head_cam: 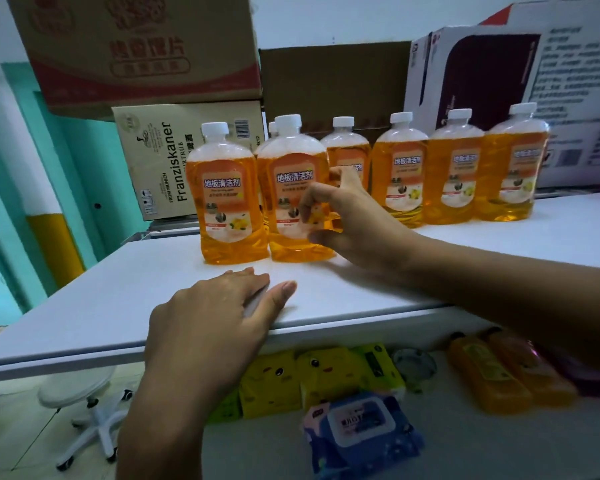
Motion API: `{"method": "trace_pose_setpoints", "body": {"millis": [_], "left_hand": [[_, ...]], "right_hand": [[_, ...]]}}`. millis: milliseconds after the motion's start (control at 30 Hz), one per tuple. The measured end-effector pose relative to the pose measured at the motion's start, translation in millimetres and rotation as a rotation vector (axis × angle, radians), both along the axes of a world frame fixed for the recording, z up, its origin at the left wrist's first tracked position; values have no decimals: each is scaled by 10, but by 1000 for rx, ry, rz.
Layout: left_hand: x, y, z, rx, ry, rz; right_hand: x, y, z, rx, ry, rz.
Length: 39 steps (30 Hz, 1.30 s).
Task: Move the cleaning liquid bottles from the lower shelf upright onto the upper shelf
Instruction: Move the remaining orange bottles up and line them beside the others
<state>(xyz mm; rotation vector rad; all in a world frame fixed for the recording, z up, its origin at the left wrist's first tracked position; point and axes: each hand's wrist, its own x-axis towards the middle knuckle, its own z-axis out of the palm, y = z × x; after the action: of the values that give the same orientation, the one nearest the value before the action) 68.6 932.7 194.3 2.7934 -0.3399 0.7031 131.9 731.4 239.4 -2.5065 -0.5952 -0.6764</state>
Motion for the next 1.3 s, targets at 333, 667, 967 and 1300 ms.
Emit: {"method": "trace_pose_setpoints", "body": {"millis": [333, 667, 967, 1300], "left_hand": [[-30, 10, 51, -25, 32, 28], [-144, 50, -18, -309, -157, -259], [-698, -888, -859, -629, -225, -758], [-217, -1948, -1823, -534, 610, -668]], "right_hand": [[102, -89, 11, 36, 136, 37], [-1234, -695, -220, 160, 127, 260], [-2112, -1272, -1675, 654, 46, -10], [-2421, -2174, -2715, 485, 344, -564]]}}
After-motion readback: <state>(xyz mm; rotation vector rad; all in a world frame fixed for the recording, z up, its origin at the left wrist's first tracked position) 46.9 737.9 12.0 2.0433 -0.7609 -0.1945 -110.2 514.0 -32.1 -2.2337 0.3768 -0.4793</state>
